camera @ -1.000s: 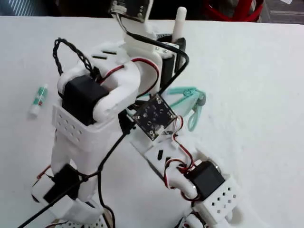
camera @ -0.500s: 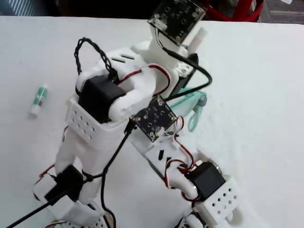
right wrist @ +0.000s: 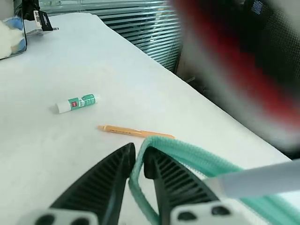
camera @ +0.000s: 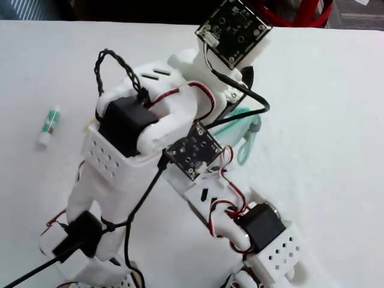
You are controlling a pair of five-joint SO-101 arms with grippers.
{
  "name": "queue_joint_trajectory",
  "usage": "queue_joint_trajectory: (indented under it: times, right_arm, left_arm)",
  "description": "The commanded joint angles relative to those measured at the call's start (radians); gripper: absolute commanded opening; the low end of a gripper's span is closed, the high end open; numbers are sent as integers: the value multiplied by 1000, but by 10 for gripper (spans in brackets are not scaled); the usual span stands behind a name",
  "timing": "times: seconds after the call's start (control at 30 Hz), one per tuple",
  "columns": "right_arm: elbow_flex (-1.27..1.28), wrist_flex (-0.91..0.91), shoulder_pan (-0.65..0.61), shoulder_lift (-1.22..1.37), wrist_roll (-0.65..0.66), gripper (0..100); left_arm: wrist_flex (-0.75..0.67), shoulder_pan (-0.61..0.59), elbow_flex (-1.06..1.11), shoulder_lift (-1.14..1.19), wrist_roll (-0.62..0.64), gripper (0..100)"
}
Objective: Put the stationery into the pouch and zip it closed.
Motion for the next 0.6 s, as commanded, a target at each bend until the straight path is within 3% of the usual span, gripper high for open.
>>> queue_joint_trajectory:
  times: [0.0, 0.3, 0.57]
  right_arm:
    - [129, 19, 7, 31, 9, 23]
    - [144, 33, 124, -153, 0, 23]
    - [250, 38, 62, -392, 9, 23]
  left_arm:
    - [-25, 73, 12, -5, -49, 23]
    - [-32, 85, 120, -12, -146, 23]
    - [-101, 82, 129, -7, -141, 23]
